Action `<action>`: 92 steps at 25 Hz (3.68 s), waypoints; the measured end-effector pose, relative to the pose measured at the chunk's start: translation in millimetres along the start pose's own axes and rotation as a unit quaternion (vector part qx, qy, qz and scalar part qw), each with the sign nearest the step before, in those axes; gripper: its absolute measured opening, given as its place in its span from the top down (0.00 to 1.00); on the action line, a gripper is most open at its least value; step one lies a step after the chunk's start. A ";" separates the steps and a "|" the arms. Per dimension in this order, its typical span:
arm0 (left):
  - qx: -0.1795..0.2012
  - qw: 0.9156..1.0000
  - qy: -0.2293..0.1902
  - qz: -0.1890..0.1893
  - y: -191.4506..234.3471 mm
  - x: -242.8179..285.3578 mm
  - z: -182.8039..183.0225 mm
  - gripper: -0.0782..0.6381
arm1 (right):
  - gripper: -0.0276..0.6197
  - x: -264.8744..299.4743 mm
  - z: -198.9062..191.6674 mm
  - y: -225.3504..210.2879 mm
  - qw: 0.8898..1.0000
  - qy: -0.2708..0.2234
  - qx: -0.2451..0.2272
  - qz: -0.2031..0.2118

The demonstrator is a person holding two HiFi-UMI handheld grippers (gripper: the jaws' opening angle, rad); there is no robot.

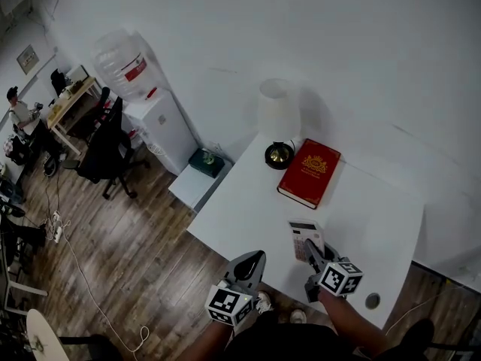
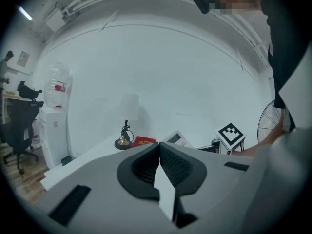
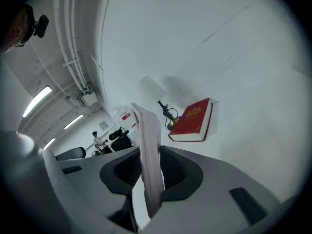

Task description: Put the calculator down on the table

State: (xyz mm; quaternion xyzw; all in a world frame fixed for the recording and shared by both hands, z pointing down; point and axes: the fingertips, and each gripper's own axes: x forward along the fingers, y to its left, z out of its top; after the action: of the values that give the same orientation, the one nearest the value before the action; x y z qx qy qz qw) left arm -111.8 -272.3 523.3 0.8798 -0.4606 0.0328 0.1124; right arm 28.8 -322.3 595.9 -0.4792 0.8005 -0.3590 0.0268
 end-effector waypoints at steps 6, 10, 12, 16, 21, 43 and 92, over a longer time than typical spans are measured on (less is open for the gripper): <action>-0.009 1.000 0.005 0.002 6.4 -2.4 -8.3 0.86 | 0.78 10.9 -30.3 -30.8 0.998 0.031 0.030 -0.035; -0.018 1.000 0.011 0.005 7.8 -4.8 -13.5 0.87 | 0.78 13.9 -48.4 -45.9 0.996 0.050 0.045 -0.052; -0.022 1.000 0.010 0.003 7.9 -5.3 -13.0 0.86 | 0.78 14.8 -56.2 -49.9 0.996 0.060 0.046 -0.057; -0.021 1.000 0.008 0.002 7.2 -4.0 -13.3 0.86 | 0.78 14.3 -69.7 -57.3 0.994 0.074 0.055 -0.065; -0.023 1.000 0.011 0.001 6.1 -0.9 -16.5 0.86 | 0.78 14.1 -77.8 -67.6 0.991 0.080 0.074 -0.073; -0.035 0.999 0.018 0.003 -3.4 -10.9 -31.3 0.86 | 0.66 -0.7 -81.9 -100.5 0.981 0.101 -0.013 -0.165; 0.016 1.000 -0.003 -0.021 -14.2 6.8 -5.8 0.86 | 0.81 -74.3 72.6 43.4 0.954 -0.086 -0.278 -0.071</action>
State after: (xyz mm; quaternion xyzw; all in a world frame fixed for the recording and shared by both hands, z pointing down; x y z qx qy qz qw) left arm -96.1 -268.6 527.6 0.8910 -0.4420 0.0355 0.0978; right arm 64.6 -291.5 493.7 -0.5521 0.8273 -0.0808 -0.0646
